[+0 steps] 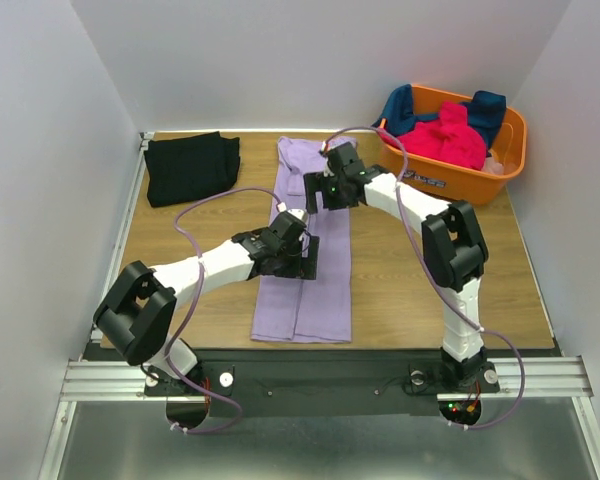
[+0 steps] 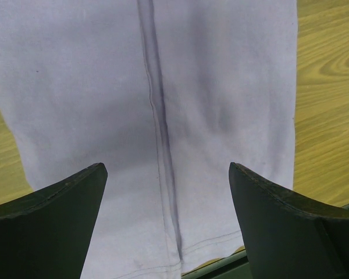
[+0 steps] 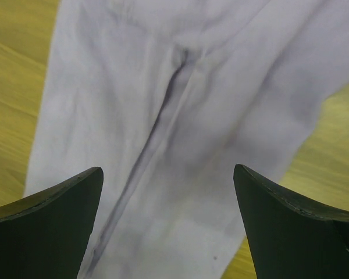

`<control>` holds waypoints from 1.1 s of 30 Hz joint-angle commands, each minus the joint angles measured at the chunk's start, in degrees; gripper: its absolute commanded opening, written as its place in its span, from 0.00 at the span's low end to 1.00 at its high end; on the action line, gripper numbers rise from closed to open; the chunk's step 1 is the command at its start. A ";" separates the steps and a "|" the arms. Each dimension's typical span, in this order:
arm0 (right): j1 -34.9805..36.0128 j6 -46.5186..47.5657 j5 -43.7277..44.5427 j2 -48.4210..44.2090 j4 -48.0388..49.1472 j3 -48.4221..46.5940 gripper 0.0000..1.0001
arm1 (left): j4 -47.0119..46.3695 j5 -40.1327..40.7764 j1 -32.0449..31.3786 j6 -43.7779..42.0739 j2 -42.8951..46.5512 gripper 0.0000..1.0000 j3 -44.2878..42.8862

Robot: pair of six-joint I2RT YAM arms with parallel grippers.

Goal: Fold and stack the t-shirts
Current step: Fold the tshirt

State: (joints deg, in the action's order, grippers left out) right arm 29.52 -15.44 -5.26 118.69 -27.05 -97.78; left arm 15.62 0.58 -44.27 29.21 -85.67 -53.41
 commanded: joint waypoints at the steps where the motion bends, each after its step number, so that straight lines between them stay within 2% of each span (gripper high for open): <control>1: 1.59 -2.66 -0.63 1.19 0.33 2.06 0.99 | -2.96 2.23 -1.17 0.23 1.82 0.98 0.67; 18: 2.21 -3.81 4.46 5.49 0.24 7.07 0.98 | -7.18 -0.23 -4.68 -0.12 -7.23 0.98 0.94; 33: 2.12 -2.49 6.93 10.86 -2.30 -1.18 0.99 | -10.08 -2.60 -5.04 2.34 -12.15 0.98 -2.31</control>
State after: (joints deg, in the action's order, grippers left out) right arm 31.77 -18.37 -0.16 125.73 -27.11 -97.82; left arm 5.58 -0.67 -48.80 30.39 -95.66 -54.19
